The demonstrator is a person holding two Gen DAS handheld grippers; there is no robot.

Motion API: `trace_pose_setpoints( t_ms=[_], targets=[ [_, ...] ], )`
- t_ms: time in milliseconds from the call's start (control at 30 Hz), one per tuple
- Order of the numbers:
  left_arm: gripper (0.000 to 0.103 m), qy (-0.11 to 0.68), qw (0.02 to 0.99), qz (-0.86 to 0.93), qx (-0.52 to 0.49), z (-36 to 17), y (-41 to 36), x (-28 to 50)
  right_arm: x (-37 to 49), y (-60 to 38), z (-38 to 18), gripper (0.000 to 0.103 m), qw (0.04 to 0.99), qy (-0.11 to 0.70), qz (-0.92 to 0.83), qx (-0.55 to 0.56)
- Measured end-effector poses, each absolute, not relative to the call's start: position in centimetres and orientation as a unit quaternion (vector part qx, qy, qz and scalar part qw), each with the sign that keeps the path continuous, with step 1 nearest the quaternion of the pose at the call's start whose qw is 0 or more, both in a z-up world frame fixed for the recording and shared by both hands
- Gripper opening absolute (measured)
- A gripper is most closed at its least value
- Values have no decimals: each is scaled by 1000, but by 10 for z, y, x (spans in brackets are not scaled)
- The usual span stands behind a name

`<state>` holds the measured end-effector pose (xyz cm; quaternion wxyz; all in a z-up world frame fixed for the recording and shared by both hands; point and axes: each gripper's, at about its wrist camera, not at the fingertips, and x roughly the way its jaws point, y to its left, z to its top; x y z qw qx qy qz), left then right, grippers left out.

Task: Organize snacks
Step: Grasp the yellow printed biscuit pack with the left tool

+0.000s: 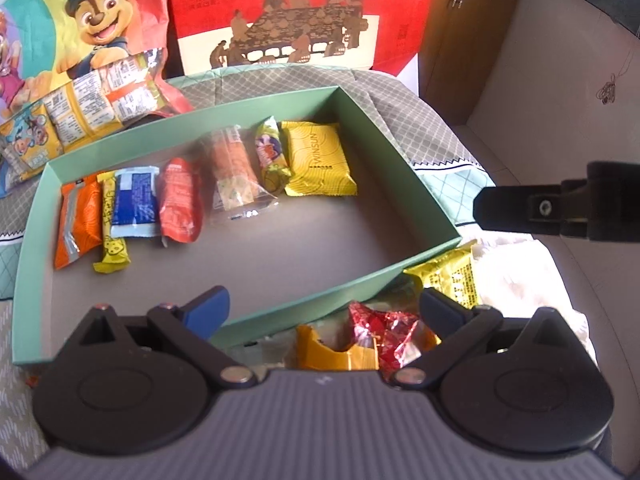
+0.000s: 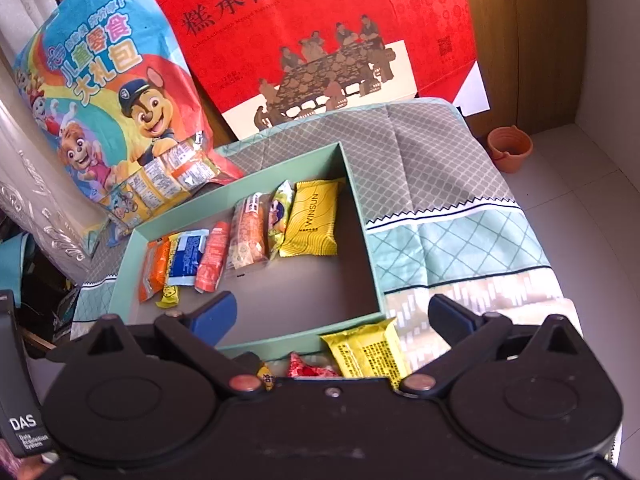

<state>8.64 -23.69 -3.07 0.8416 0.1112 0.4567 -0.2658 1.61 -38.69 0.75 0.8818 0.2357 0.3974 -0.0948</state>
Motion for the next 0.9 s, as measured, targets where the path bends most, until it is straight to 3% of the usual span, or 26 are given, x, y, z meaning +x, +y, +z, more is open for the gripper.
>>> trace_pose_setpoints(
  t_ms=[467, 567, 633, 900],
  targets=[
    [102, 470, 837, -264, 97, -74, -325, 51, -46, -450, -38, 103, 855, 388, -149, 312],
    [86, 473, 835, -261, 105, -82, -334, 49, -50, -457, -48, 103, 847, 392, -152, 324],
    [51, 475, 832, -261, 117, -86, -337, 49, -52, -458, -54, 103, 844, 395, -154, 329],
    [46, 463, 827, -292, 128, -64, -308, 48, -48, -446, -61, 103, 838, 398, -139, 346]
  ],
)
